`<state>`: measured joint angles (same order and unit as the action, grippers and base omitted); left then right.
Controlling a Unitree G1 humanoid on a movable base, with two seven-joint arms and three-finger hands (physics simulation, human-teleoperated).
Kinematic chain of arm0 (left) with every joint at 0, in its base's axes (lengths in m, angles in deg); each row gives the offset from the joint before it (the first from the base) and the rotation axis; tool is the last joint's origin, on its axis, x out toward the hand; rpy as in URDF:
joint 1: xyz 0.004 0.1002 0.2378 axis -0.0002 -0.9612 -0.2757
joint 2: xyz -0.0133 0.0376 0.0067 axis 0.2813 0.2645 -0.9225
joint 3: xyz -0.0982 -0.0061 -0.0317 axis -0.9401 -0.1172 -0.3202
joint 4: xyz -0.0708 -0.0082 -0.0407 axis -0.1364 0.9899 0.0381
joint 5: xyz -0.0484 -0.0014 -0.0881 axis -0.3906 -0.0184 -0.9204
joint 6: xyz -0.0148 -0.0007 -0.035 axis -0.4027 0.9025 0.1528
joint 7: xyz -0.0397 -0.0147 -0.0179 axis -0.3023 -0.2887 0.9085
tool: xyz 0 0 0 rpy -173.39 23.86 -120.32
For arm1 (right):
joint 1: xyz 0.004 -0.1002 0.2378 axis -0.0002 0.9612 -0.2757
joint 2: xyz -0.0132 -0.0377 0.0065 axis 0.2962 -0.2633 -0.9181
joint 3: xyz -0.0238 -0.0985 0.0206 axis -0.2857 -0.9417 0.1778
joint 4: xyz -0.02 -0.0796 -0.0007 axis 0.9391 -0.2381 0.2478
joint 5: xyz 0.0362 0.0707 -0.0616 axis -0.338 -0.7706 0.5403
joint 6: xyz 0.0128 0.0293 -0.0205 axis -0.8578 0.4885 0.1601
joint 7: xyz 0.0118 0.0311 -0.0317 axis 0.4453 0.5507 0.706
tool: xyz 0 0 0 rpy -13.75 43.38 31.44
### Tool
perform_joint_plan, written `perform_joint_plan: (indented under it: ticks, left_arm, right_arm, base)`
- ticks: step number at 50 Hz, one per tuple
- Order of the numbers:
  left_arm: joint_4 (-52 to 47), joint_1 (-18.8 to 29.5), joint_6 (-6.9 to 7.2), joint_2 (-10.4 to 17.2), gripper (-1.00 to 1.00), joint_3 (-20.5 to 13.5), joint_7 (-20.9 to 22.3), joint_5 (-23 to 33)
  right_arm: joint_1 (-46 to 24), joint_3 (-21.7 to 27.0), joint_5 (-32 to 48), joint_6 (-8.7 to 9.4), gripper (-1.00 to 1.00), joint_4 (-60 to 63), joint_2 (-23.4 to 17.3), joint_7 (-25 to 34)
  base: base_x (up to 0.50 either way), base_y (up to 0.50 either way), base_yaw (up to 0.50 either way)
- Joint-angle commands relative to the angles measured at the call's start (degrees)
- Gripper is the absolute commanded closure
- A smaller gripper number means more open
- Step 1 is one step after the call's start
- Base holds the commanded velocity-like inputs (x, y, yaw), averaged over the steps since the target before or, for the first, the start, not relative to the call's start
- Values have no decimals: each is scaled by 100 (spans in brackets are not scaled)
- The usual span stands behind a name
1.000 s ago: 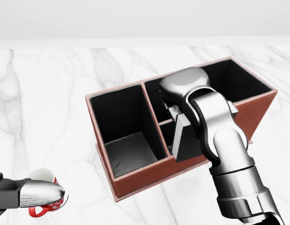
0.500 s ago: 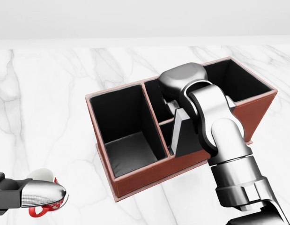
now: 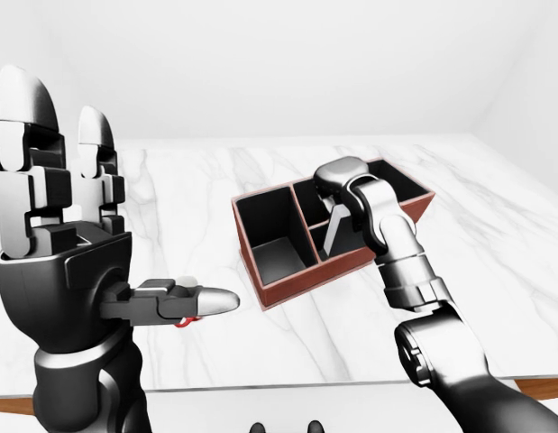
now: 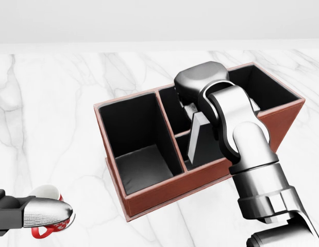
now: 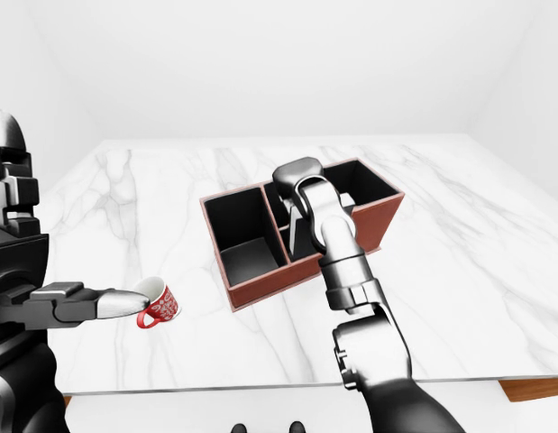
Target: Pick up the book and place it in the back compartment of the caddy.
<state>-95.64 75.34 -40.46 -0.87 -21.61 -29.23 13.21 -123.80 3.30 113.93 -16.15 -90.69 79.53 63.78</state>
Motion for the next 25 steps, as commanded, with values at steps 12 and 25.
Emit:
perform_joint_plan:
  ticks: [12, 25]
  left_arm:
    - [-73, 22, 0, 10, -100, -31, -10, -30]
    - [-64, 3, 0, 7, -100, -16, -5, -26]
  right_arm:
    - [-84, -26, -4, 0, 100, -236, 15, -389]
    - [-90, -52, -39, 0, 100, -455, 36, -646]
  base:
    - [0, 0, 0]
    - [0, 0, 0]
